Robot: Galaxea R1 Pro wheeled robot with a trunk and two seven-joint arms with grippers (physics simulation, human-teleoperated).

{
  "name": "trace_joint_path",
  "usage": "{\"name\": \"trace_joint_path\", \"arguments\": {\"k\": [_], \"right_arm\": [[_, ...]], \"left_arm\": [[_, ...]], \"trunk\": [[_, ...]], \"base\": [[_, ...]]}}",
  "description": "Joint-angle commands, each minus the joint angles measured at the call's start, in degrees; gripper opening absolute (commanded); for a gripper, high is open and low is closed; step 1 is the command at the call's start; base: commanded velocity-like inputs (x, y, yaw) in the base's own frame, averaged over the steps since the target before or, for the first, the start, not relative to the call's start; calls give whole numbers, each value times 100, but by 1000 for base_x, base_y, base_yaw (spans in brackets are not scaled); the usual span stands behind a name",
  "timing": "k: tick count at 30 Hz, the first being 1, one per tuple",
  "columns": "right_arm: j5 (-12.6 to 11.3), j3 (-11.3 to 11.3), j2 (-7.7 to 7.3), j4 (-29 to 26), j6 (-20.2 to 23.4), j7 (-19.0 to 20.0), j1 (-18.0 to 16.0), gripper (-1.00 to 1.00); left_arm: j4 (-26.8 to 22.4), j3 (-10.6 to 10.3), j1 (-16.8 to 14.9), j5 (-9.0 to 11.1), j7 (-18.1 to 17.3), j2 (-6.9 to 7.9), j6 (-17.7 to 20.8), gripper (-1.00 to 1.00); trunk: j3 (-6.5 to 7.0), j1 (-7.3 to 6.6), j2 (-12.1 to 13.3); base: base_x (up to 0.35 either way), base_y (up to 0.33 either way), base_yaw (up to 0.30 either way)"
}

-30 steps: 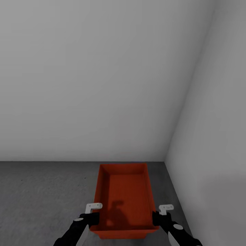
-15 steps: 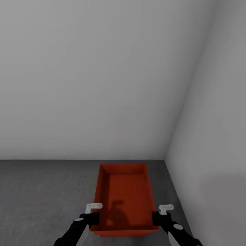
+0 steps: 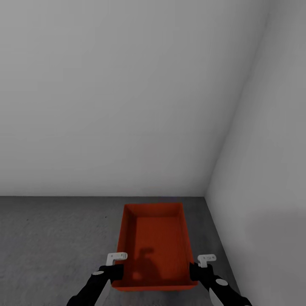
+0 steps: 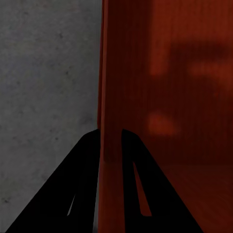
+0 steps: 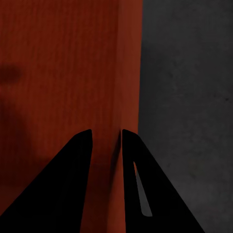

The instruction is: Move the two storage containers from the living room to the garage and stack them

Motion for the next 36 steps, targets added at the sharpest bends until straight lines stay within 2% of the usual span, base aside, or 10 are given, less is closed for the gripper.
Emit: {"name": "trace_joint_path", "arguments": {"k": [1, 27, 36], "right_arm": [[12, 38, -33, 24, -14, 35, -1, -100], [4, 31, -30, 24, -15, 61, -1, -100], [7, 31, -33, 24, -9, 54, -1, -100]], "left_arm": [[-140, -6, -4, 27, 18, 2, 34, -100], [-140, -6, -4, 26, 11, 2, 34, -100], [-140, -6, -4, 28, 11, 9, 34, -100]], "trunk": [[-7, 0, -3], [-12, 0, -3], [-73, 0, -3]], "base": [[0, 0, 0], [0, 0, 0], [0, 0, 0]]}}
